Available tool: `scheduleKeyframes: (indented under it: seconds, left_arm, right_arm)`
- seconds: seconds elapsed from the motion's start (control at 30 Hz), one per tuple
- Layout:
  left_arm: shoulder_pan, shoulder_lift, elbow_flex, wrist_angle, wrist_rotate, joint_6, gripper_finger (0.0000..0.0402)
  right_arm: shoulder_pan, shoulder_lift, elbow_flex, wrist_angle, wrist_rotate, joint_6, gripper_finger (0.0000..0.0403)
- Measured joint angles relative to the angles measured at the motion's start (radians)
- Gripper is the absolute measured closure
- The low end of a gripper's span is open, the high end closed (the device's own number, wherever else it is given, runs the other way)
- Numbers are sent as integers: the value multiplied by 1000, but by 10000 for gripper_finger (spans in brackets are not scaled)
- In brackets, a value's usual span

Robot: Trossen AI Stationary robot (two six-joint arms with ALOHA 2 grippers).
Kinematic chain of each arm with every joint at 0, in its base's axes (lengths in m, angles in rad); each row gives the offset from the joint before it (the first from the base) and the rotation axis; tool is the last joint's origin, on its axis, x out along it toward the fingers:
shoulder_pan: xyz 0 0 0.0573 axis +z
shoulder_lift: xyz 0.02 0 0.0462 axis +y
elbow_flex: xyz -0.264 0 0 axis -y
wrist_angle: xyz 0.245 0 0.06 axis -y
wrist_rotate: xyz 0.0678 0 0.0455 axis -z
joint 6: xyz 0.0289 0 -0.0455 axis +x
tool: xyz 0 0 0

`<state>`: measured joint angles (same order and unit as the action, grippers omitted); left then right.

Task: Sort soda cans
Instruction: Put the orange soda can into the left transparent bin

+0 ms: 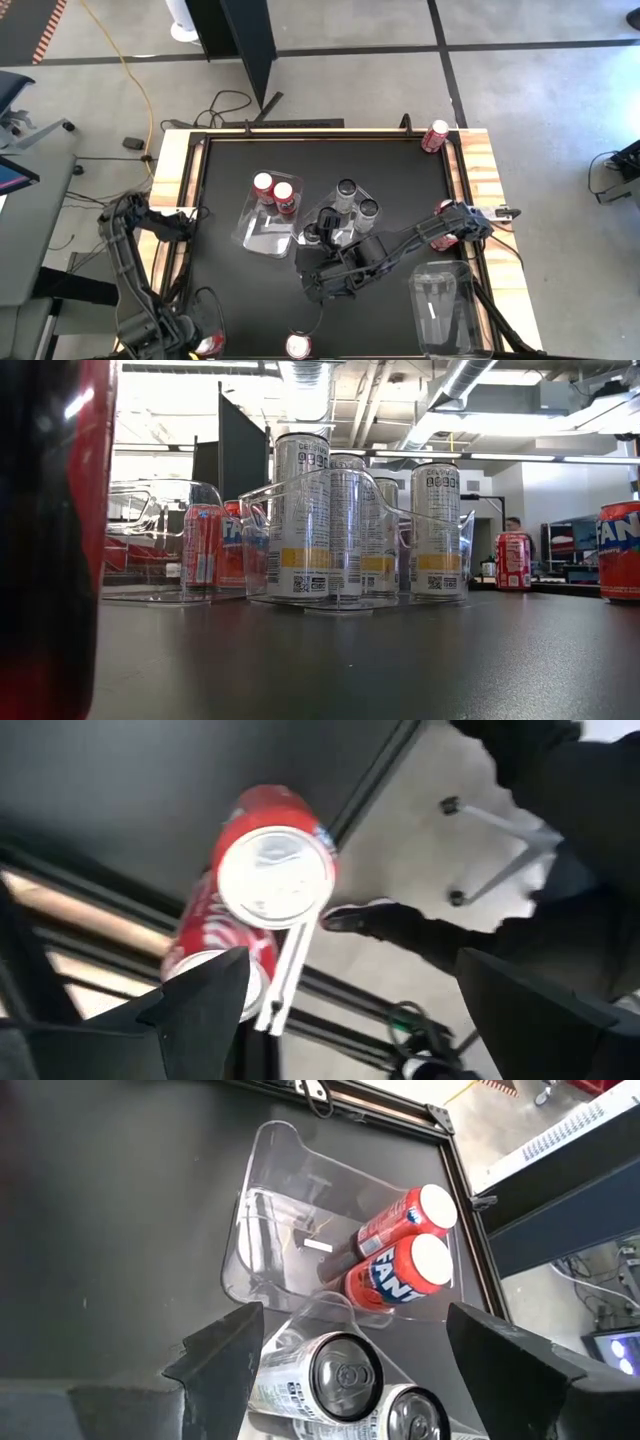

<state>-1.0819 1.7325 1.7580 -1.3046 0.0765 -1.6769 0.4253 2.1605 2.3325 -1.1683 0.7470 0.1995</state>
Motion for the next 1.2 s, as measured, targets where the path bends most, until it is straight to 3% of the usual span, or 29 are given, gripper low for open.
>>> scheduleKeyframes:
  seconds: [0.17, 0.43, 0.93, 1.2]
  left_arm:
    - [4, 1, -1, 68, -15, -11, 52]
    - [2, 3, -6, 44, -49, -21, 52]
    - [-52, 4, -47, -8, 7, 142, 50]
    - [-101, 4, -47, -30, -61, 129, 50]
  right_arm:
    - [0, 0, 0, 2, 28, -25, 75]
    - [0, -1, 0, 1, 48, -43, 83]
    - [-2, -1, 0, -4, 67, -24, 86]
    - [-3, -1, 1, -5, 70, -12, 86]
